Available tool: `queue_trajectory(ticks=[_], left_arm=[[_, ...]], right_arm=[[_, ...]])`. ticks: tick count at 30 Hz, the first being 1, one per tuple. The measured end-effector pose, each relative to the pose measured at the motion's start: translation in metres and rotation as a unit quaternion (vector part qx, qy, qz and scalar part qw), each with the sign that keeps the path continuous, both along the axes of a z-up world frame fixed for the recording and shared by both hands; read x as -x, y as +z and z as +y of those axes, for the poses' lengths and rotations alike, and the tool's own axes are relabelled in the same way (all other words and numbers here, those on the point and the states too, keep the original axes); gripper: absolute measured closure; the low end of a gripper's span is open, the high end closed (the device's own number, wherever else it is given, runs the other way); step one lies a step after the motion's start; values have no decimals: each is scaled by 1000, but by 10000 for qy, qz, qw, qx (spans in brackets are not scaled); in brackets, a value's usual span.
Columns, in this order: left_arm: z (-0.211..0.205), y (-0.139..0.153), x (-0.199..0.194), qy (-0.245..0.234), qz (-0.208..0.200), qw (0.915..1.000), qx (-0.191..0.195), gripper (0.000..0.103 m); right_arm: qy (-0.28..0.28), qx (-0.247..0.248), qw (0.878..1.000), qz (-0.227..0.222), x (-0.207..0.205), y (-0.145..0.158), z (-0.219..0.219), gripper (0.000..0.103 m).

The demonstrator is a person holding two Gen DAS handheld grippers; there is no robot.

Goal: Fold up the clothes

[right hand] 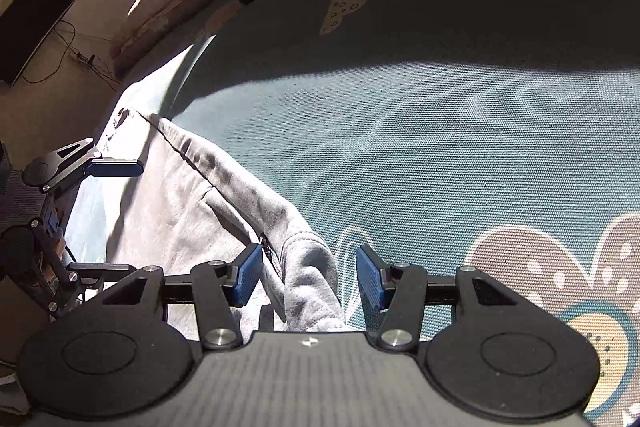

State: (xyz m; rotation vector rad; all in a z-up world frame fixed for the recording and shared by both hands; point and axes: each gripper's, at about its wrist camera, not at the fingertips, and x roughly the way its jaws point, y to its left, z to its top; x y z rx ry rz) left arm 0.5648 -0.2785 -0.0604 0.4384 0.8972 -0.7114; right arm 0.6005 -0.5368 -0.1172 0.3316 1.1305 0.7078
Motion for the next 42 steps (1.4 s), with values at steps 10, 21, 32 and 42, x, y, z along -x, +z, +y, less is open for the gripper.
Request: queue_trajectory(ticks=[10,21,32,42], left_arm=[[-45,-10,-35,-2133,-110,9751,-602,1],[-92,-17,-16,-4692,-88,8672,-1667,50],[-67,3,19,-4706,-394,8639,-1750,96],[-62,6,24,-4574,-705,8642,-1976,77]], right_arm=[[380,371,9984,-214,3,10,17,87],[1365,1341,9651,-1786,61,77,54,90],[1944,2160,9262,-2404,106,90,87,67],[2361,2948,8871,-2655,103,70,123,92]])
